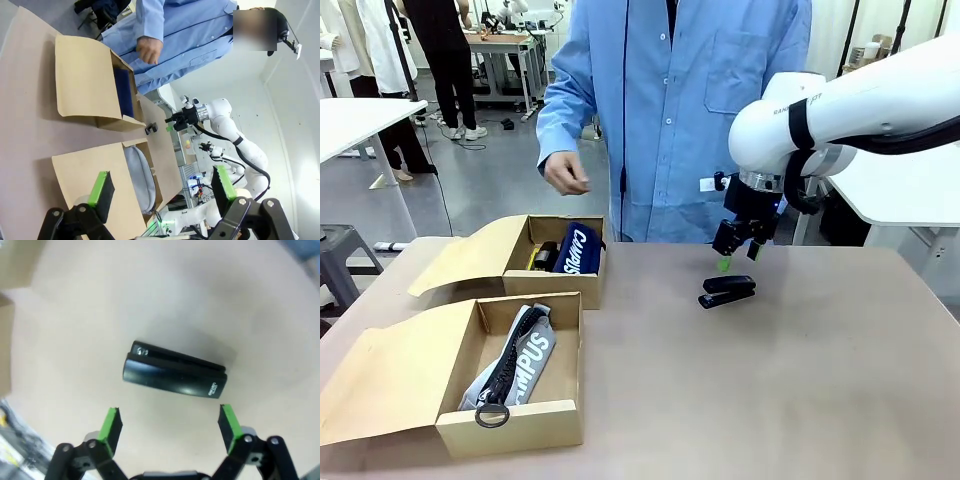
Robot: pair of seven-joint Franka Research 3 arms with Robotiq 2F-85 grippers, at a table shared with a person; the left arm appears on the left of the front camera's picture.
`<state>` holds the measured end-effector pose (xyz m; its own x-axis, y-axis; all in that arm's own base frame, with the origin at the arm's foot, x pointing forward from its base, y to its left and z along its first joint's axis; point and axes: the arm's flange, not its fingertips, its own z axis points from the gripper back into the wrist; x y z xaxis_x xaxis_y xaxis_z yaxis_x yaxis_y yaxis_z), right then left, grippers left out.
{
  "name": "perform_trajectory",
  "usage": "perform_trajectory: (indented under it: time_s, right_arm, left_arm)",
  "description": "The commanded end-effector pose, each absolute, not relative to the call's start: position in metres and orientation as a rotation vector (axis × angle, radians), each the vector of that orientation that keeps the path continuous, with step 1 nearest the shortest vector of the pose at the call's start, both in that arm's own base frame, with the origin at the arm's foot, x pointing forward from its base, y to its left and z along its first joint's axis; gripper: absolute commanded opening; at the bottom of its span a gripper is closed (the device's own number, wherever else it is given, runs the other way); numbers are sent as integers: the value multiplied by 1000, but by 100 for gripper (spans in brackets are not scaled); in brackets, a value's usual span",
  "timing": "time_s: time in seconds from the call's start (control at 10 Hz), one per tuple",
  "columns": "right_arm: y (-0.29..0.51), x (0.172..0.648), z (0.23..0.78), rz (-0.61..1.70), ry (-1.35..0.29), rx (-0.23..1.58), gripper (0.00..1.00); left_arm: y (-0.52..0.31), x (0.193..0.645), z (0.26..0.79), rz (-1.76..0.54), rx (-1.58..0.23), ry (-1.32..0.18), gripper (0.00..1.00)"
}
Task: Place items inside the box.
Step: Pick up a Pencil pouch or Stapler and place it inside the Mailer Box closest to the robot.
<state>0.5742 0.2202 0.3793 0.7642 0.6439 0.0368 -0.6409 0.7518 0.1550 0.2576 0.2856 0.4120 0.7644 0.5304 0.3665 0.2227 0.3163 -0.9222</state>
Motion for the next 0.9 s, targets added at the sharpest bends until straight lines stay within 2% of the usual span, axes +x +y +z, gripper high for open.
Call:
perform_trajectory:
  time_s: [0.0,0.4,0.6,0.8]
  right_arm:
    - [199,562,378,1478,65,197,100]
    - [203,540,362,2027,38,106,100]
    - [210,542,356,2075,-23,132,100]
    - [217,549,351,1985,-104,118,100]
  left_arm:
    - [284,258,414,211,-1271,-746,100]
    - [284,258,414,211,-1271,-746,100]
    - [284,258,414,211,-1271,-746,100]
    - [284,258,414,211,-1271,-746,100]
